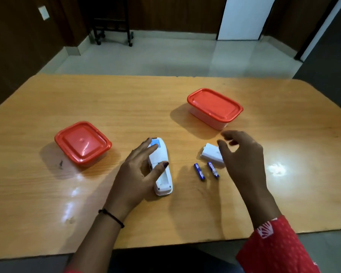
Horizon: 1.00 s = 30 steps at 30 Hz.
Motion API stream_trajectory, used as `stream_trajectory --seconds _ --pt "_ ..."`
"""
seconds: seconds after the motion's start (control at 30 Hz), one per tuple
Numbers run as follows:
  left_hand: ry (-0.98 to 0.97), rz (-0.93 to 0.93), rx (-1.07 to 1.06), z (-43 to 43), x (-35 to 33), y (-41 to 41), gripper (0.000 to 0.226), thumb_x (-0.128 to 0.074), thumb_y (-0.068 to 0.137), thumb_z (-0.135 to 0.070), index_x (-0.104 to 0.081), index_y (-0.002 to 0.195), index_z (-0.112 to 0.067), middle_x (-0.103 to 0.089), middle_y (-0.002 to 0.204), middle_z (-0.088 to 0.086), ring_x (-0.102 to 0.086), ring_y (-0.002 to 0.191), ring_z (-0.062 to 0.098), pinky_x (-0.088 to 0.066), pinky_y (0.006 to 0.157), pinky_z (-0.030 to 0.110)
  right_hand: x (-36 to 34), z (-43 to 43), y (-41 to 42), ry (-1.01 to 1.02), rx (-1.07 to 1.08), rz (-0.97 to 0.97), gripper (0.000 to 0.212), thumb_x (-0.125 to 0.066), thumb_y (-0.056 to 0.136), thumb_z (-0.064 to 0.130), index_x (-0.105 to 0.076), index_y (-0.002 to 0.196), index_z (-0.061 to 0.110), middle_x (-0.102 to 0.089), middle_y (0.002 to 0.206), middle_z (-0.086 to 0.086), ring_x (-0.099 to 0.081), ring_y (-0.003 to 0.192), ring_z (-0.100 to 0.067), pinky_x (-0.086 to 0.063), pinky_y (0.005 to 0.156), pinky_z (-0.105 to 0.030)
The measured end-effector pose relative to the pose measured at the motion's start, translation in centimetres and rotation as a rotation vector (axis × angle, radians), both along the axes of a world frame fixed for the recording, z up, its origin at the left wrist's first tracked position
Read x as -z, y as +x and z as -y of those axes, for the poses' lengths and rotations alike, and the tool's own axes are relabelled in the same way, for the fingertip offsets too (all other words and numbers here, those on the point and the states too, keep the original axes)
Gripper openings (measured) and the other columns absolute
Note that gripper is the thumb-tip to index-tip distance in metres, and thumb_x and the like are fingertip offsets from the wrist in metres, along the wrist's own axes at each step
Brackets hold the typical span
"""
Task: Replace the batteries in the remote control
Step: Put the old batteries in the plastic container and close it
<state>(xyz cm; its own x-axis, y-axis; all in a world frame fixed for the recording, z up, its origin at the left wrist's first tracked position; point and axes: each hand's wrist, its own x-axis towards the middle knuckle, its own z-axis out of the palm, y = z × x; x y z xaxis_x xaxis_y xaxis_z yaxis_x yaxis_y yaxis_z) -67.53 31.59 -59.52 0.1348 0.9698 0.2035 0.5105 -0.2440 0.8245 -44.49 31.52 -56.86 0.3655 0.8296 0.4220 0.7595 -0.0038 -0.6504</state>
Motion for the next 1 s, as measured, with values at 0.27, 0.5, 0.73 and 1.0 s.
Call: stream_trajectory --seconds 0.27,0.5,0.73,1.0 --pt "-0.017 0.213 -0.016 -4.0 -3.3 4.5 0.026 -0.061 0.089 -0.022 -0.062 0.114 -0.030 -0.060 0.125 -0.014 -0.050 0.119 -0.003 -0.034 0.091 0.001 1.1 -10.6 3.6 -0.364 -0.030 0.219 0.056 -0.061 0.084 0.012 -0.046 0.137 0.024 -0.031 0.153 -0.007 -0.021 0.142 -0.029 -0.034 0.106 -0.046" --pt "-0.283 0.404 0.107 -2.3 -6.8 5.9 0.040 -0.060 0.089 -0.015 -0.051 0.128 -0.018 -0.056 0.132 0.001 -0.053 0.118 0.008 -0.046 0.081 0.006 -1.7 -5.8 2.0 0.058 0.013 0.080 0.030 -0.070 0.079 0.012 -0.072 0.107 0.023 -0.069 0.116 -0.011 -0.064 0.107 -0.031 -0.051 0.084 -0.044" --pt "-0.364 0.632 0.084 4.9 -10.4 5.9 0.069 -0.069 0.064 -0.064 -0.049 0.125 -0.040 -0.060 0.126 -0.009 -0.058 0.110 0.005 -0.047 0.095 0.035 -6.7 8.0 -4.6 0.322 -0.148 -0.042 0.033 -0.077 0.070 0.025 -0.070 0.101 0.035 -0.069 0.103 0.023 -0.063 0.098 -0.001 -0.038 0.096 -0.048" --pt "-0.625 1.181 0.316 11.7 -12.4 2.7 0.072 -0.050 0.082 -0.059 -0.051 0.131 -0.006 -0.063 0.123 0.022 -0.060 0.114 0.037 -0.043 0.100 0.057 -9.5 16.5 -7.7 0.295 -0.516 0.019 0.041 -0.065 0.076 0.043 -0.062 0.117 0.038 -0.059 0.122 0.028 -0.041 0.120 0.007 -0.034 0.101 -0.036"
